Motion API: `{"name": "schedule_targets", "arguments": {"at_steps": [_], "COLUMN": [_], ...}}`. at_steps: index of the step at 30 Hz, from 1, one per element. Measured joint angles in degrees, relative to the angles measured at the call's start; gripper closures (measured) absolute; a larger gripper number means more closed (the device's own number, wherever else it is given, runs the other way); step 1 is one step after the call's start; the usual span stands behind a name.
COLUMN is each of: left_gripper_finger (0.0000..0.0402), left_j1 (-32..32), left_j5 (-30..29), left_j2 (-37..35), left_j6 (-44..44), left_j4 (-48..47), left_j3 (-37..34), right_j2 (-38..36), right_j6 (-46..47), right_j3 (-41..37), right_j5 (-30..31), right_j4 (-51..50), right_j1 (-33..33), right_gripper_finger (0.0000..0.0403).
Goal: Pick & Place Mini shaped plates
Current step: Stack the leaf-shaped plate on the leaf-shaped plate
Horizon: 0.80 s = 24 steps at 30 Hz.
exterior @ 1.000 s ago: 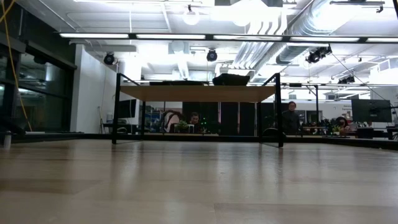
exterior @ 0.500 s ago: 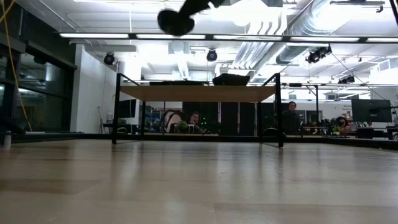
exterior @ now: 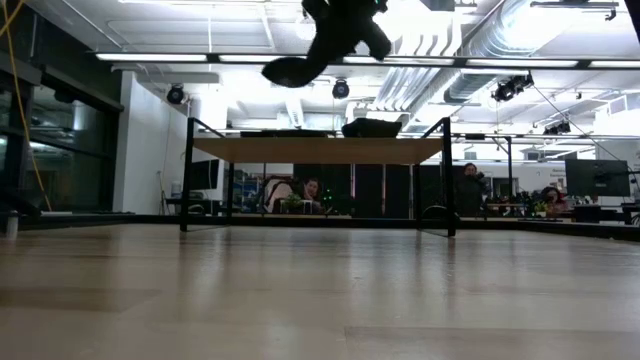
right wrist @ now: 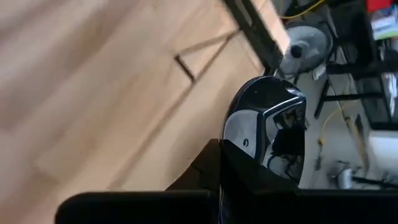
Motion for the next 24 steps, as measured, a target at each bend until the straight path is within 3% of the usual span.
{"name": "schedule_targets", "arguments": {"at_steps": [11, 24], "left_gripper_finger": [0.0192, 0.0192], "left_j1": [0.0, 0.0], "left_j5": [0.1, 0.1], "left_j2": [0.0, 1.4], "left_j6": [-3.2, -4.8], "left_j4": [0.0, 0.7], "left_j3": [0.0, 0.0], "right_j2": [0.0, 0.6], "right_j6": [-20.0, -32.6], "right_j3": [-0.1, -0.1], "right_j5": [-5.2, -9.5], "right_j4": [-2.5, -2.9], "right_j1": [-7.0, -10.7], "right_gripper_finger": [0.0403, 0.0403]}}
